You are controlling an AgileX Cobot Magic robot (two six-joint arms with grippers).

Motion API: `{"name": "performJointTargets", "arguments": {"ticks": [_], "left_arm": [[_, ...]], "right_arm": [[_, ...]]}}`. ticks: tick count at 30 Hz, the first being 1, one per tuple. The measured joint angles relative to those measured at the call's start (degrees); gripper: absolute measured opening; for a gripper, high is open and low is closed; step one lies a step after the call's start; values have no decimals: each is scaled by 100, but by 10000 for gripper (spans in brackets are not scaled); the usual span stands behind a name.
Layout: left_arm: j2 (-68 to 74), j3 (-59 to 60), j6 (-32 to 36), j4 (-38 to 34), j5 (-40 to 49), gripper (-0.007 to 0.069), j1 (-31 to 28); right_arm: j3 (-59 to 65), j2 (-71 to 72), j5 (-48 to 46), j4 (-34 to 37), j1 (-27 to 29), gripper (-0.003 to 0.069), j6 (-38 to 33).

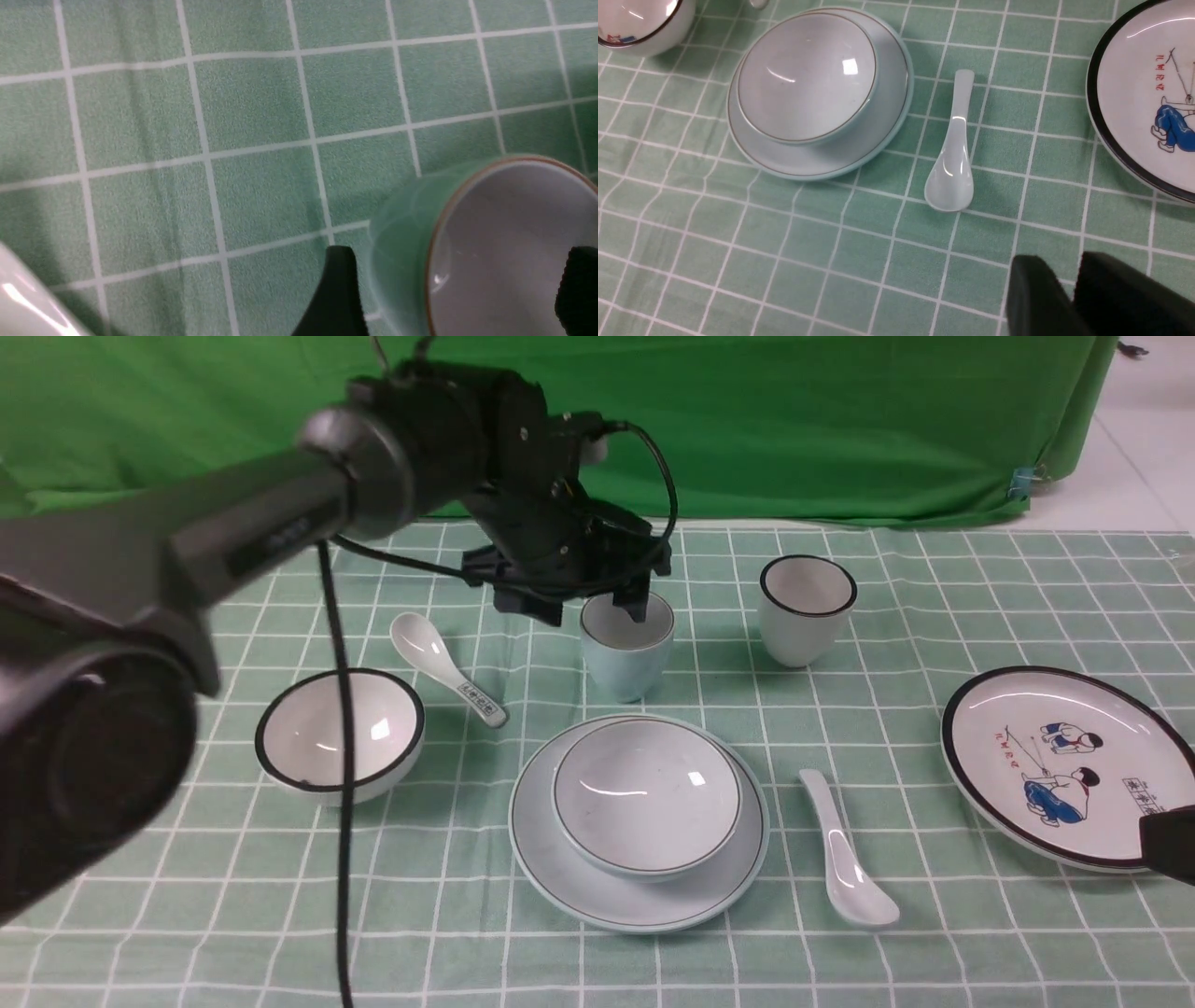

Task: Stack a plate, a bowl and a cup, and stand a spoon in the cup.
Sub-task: Use the left arm to grab a blue teacup, then use the left arm to put the blue teacup into the blue rice bowl in the middle

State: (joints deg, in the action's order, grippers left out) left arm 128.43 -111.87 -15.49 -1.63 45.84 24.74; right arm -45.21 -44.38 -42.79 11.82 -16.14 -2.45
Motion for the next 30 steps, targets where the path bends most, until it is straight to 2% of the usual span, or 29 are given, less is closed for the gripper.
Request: {"name": "performJointTargets", "arguments": {"ticks": [3,4,5,6,8,11,12,17,23,27,30], "left_arm": [[211,-88,-55,7,-5,527,0],[262,-95,-73,-5,-5,495,-5],[309,-95,-103,-72,41,425,-10],[314,-95,-103,-81,41,412,-10],[319,-145,-106,-164,208,196,-10],[201,-235,34,-137,439,62,-10],[81,-291,75,-105,564,41,-10],[-687,-455,543,-150,1033,35,-3],[-1519,-314,1121,-76,2215,34,320],[-1610,466,1179,-26,2313,34,600],[-1593,1070,1191,64,2000,34,739]], "right_arm": [[0,0,0,0,0,178,0],[0,0,0,0,0,180,0],[0,0,0,0,0,181,0],[0,0,0,0,0,181,0],[0,0,0,0,0,181,0],[0,0,-6,0,0,187,0],[0,0,-6,-1,0,189,-5],[0,0,-22,-12,0,193,-12],[0,0,-16,-42,0,195,-34],[0,0,-6,-48,0,196,-40],[0,0,-6,-48,0,196,-46]]}}
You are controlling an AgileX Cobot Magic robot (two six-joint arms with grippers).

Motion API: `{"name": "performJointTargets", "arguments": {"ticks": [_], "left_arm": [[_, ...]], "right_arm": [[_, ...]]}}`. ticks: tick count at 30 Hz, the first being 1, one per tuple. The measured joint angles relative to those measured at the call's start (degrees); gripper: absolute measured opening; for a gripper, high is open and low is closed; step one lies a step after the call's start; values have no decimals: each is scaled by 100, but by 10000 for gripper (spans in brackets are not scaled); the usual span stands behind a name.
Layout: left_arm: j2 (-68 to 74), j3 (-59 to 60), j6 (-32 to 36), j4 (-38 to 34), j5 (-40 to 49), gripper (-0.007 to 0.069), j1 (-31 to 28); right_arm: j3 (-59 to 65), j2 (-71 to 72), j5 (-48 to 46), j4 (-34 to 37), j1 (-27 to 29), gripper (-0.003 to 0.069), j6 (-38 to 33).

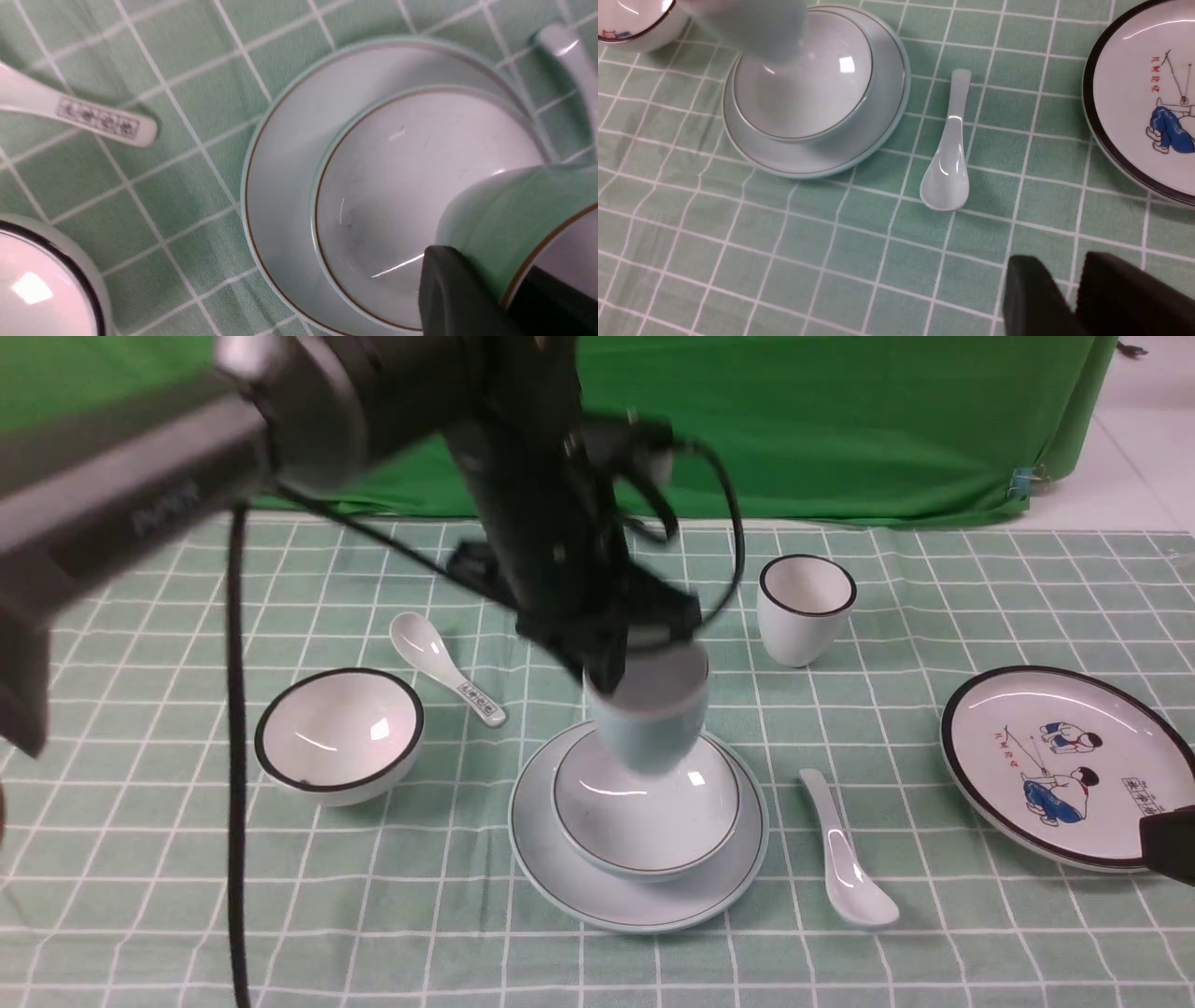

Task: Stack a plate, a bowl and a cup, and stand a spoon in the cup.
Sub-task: Use the left arm to put the blue teacup into the blue rice bowl in the middle

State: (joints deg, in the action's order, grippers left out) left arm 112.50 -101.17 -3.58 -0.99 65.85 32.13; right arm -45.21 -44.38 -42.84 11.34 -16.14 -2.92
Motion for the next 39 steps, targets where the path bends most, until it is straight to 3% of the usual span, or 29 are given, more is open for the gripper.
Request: {"name": "performJointTargets", "arguments": {"ticks": [6,18,23,28,31,32,34,38,39], "left_arm": [[25,699,-243,99,-993,34,3],[328,783,-274,99,-1144,48,-4],[328,783,-274,99,-1105,141,-4],[209,683,-365,295,-743,310,-4],[-39,525,-410,417,-523,391,-4],[-259,492,-404,484,-425,409,-4],[-481,492,-367,577,-294,404,-4],[-1253,862,-350,900,-20,270,-29],[-1528,1108,-393,951,-61,204,-60]], "right_arm": [[0,0,0,0,0,203,1],[0,0,0,-6,0,215,1],[-76,-251,-49,-19,0,209,65],[-577,-1174,-520,-149,0,194,168],[-1020,-1991,-651,-209,0,211,89],[-1272,-2457,-599,-214,0,254,52],[-1486,-2905,-469,-227,0,302,45],[-1931,-3972,-271,-311,-102,376,25],[-2028,-4223,-224,-390,-193,384,25]]}}
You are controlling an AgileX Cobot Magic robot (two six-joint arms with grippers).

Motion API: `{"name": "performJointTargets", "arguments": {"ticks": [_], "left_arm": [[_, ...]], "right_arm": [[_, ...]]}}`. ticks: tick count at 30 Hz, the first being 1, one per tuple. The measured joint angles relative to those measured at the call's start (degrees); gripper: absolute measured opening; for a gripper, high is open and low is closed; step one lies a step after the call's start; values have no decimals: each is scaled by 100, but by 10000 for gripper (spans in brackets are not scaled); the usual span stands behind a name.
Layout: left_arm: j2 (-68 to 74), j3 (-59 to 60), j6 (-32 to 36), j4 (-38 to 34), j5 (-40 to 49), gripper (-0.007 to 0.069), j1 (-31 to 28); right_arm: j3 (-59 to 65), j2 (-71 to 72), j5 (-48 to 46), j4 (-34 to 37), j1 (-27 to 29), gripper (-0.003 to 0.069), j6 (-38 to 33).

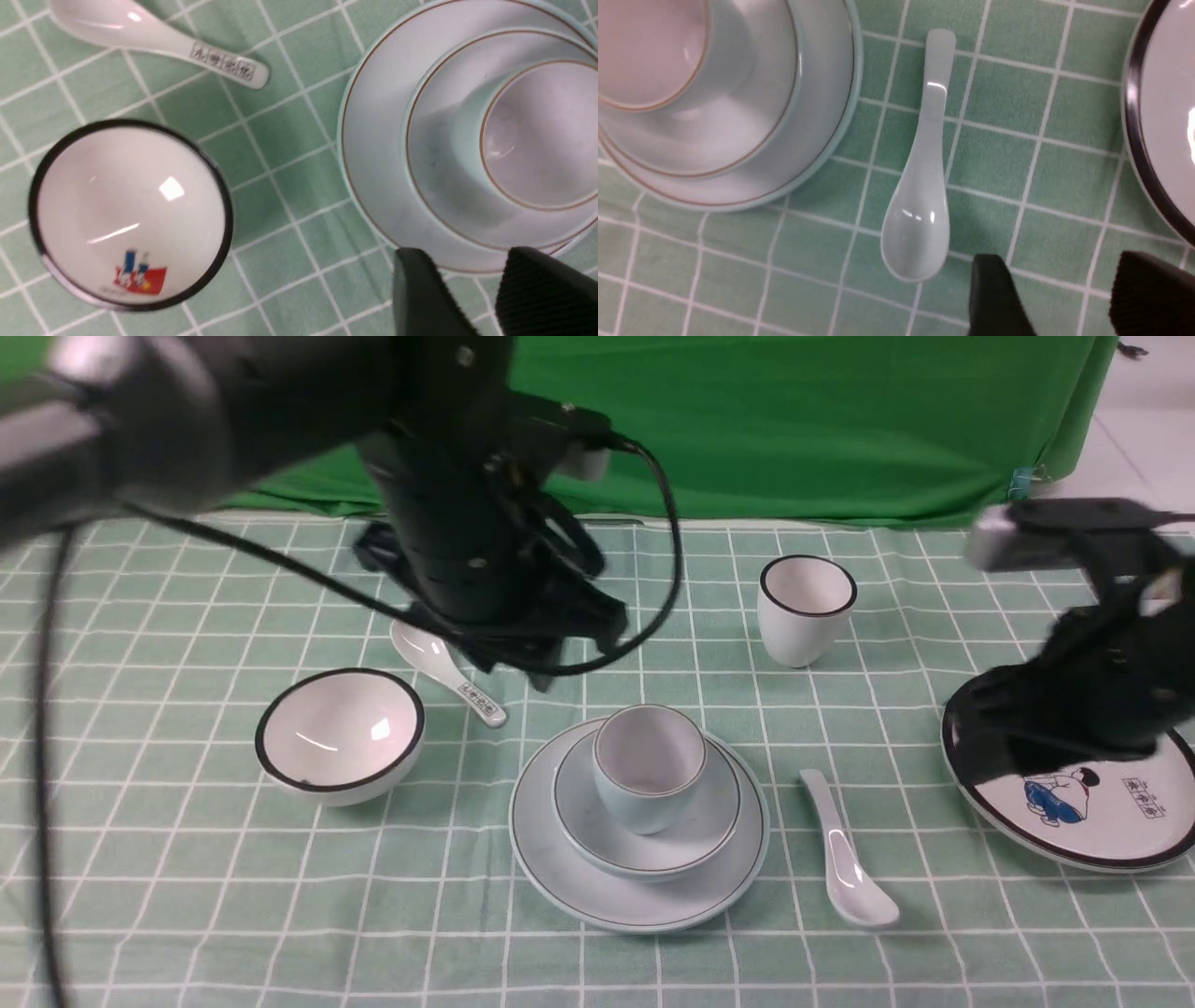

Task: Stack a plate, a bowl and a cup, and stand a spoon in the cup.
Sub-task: Use the left arm to put the blue teacup into the blue rice bowl in the middle, then use the right arm to grab a blue soup spoon

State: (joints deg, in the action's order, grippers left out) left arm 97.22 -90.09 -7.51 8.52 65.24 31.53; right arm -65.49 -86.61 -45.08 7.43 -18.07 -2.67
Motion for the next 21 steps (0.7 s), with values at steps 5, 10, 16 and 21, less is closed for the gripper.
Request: {"name": "performJointTargets", "arguments": {"ticks": [5,10,16,21], "left_arm": [[-1171,1253,-92,24,-660,26,-79],[-2394,2656,-470,103,-1193,8,-79],[-3054,3494,-536,140,-1122,8,-79],[-3413,3833,-751,286,-1067,8,-79]], "right_arm": [[-476,-1033,133,-271,-382,393,19],[-783,-1832,375,-316,-541,394,61],[-957,-2351,715,-331,-551,395,216],[-971,-2699,885,-331,-551,394,223]]}}
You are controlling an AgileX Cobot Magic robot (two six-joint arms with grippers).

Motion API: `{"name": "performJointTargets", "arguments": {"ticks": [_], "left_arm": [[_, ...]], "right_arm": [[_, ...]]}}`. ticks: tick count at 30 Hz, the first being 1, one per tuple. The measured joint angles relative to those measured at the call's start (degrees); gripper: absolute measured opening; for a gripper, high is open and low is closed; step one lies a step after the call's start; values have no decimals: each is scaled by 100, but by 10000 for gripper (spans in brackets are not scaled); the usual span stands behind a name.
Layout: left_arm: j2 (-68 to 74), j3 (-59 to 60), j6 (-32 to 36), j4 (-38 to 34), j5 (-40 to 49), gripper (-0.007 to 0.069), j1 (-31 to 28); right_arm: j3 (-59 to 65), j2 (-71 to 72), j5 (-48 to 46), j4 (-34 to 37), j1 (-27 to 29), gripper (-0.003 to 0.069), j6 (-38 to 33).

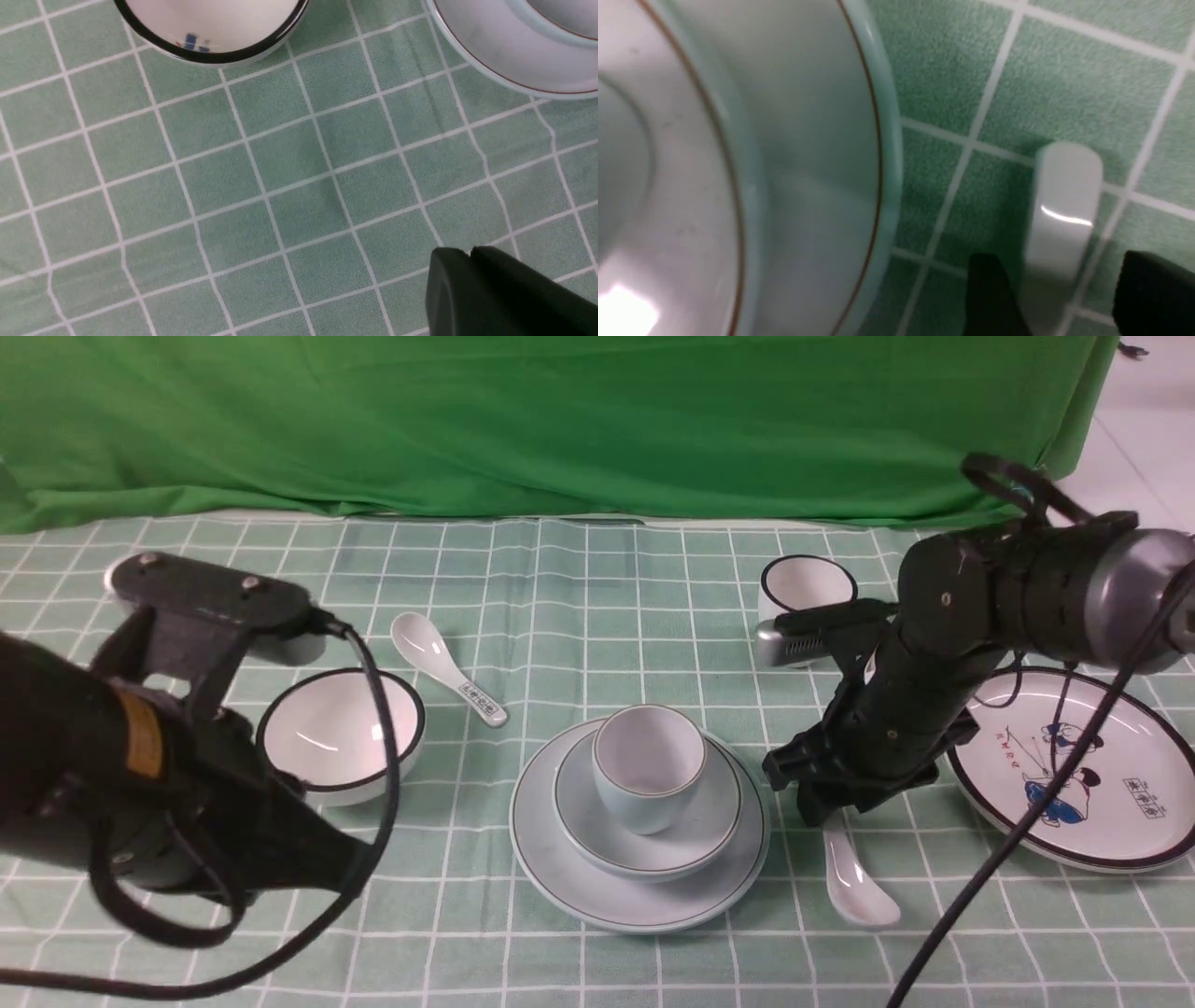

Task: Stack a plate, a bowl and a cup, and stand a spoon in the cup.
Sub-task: Use the right arm to grab a blue soup spoon, then use the right arm to put the blue soup spoon into the blue teacup in the middle

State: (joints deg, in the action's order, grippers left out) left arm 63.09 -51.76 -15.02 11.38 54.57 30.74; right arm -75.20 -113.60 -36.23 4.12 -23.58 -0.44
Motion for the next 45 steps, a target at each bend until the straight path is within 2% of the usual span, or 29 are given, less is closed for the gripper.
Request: {"name": "performJointTargets", "arguments": {"ticks": [2,4,5,6,11,14,18,19,21,23,27,32,45], "left_arm": [[-70,15,-78,83,68,8,0],[-113,15,-123,171,105,8,0],[-119,15,-130,198,116,8,0],[-130,15,-148,248,133,8,0],[-143,15,-163,349,145,8,0],[-145,15,-168,368,137,8,0],[-145,15,-192,368,-22,8,0],[-145,15,-192,368,-32,8,0],[-145,15,-253,383,-141,8,0],[-145,15,-296,389,-161,8,0],[-145,15,-298,411,-181,8,0],[-145,15,-422,429,-181,10,0],[-145,15,-504,429,-187,10,0]], "right_arm": [[0,-56,68,-33,0,368,-19],[0,-56,100,-33,-13,264,-44],[0,-56,106,-33,-14,250,-44],[0,-41,98,-21,-29,158,-74],[11,375,-54,-16,-62,171,-109],[182,1219,479,133,-138,171,-144],[850,2313,2579,247,-653,171,-297],[891,2350,2842,252,-686,171,-300],[1417,2582,4564,274,-1113,171,-294],[1746,2498,5666,277,-1399,171,-289],[1900,2090,6762,277,-1625,171,-289],[1939,1485,7234,280,-1642,171,-289],[1950,997,7266,275,-1847,171,-278]]}}
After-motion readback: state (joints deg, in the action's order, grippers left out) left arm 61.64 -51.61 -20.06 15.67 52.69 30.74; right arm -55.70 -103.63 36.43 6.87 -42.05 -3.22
